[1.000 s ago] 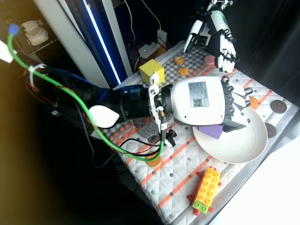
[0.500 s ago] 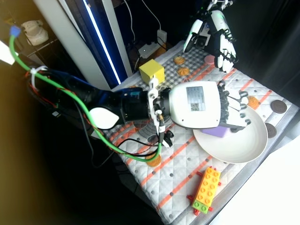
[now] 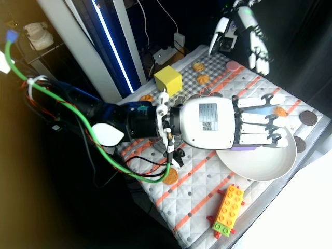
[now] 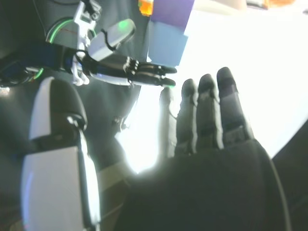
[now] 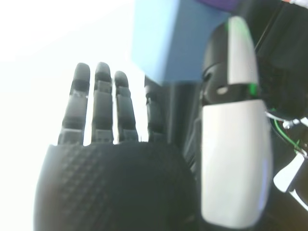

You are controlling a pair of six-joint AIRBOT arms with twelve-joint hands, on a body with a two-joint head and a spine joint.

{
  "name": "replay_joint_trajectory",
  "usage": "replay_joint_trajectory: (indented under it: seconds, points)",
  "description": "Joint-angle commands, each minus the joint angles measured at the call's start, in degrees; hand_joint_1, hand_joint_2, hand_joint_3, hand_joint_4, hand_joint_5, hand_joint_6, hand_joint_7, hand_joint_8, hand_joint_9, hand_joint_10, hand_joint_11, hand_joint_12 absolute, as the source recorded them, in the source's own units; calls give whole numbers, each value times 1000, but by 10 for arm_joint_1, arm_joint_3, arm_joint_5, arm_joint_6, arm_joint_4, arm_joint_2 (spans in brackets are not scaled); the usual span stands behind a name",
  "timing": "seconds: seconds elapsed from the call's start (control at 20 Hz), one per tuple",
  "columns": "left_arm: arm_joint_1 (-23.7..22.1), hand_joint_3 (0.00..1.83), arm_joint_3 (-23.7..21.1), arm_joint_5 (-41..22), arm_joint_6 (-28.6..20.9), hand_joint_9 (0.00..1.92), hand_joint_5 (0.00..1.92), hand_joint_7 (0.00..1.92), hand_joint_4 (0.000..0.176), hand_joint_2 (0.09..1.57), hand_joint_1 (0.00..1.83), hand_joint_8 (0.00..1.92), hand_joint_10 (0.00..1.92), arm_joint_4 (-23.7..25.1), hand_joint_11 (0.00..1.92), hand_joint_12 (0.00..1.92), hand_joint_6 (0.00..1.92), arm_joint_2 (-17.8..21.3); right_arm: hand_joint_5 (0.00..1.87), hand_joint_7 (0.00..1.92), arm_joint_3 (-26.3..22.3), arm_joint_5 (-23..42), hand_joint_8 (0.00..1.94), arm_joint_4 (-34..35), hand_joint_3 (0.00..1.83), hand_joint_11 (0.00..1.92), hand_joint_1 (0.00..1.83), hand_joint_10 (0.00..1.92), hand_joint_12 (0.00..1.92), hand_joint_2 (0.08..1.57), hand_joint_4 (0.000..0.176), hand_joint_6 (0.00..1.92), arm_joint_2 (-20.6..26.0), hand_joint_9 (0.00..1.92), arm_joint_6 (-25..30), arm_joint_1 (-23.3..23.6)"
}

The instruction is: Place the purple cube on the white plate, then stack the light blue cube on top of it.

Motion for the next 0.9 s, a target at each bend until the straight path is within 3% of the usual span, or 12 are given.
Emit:
replay_joint_trajectory:
  seconds: [0.0,0.1,0.25,0.3,0.45,0.5,0.55,0.6,0.65,0.75,0.8,0.85]
  points:
    - [-7,4,2,-68,-6,115,240,190,62,925,826,0,1,3,0,184,0,3,0,9,-1,74,0,17,0,0,874,2,96,886,176,0,5,22,1,7]
    - [-6,2,2,-68,-6,82,210,166,71,927,840,2,3,3,0,34,3,4,0,0,-5,90,0,24,0,0,846,0,16,876,176,0,14,1,1,7]
    - [-8,0,1,-83,-6,98,191,153,76,910,862,0,10,3,31,21,0,9,0,0,-27,134,0,40,0,0,809,0,0,853,176,0,49,0,0,-2]
    - [-8,0,1,-96,-6,86,174,147,98,907,841,0,4,-3,5,3,0,13,0,0,-46,151,0,58,0,0,775,0,0,867,176,0,71,0,-24,-9]
    - [4,0,-4,-146,-7,31,135,107,80,912,767,0,0,-30,0,0,0,29,0,0,-110,215,0,108,6,0,847,0,0,887,176,0,137,0,-101,-55]
    - [12,2,-9,-170,-11,8,115,88,96,916,722,0,0,-35,0,0,0,36,0,0,-124,253,0,122,10,0,824,0,0,901,176,0,150,0,-93,-80]
    - [19,0,-13,-197,-27,1,110,67,118,909,705,0,0,-37,0,0,0,42,0,0,-139,289,0,138,17,0,819,0,0,923,145,0,162,0,-90,-108]
    - [29,0,-13,-228,-62,0,92,43,126,912,666,0,0,-37,0,0,0,44,0,0,-153,333,0,157,16,0,804,0,0,930,170,0,172,0,-89,-138]
    - [43,13,-9,-259,-106,0,71,30,108,942,618,0,0,-35,0,0,0,44,0,0,-167,380,0,176,24,0,772,0,0,963,175,0,181,0,-84,-168]
    - [63,20,1,-306,-171,0,34,48,100,964,548,7,0,-34,0,0,0,41,0,0,-183,446,0,201,6,0,707,0,0,993,167,0,193,0,-70,-214]
    - [71,22,8,-338,-208,39,19,88,65,978,572,18,14,-34,0,0,0,35,0,0,-191,489,0,218,6,0,670,0,0,998,159,0,199,0,-63,-241]
    - [78,7,12,-368,-232,100,3,153,82,956,526,11,19,-35,0,0,0,30,0,0,-202,535,0,236,12,0,383,0,0,1087,149,0,207,0,-60,-269]
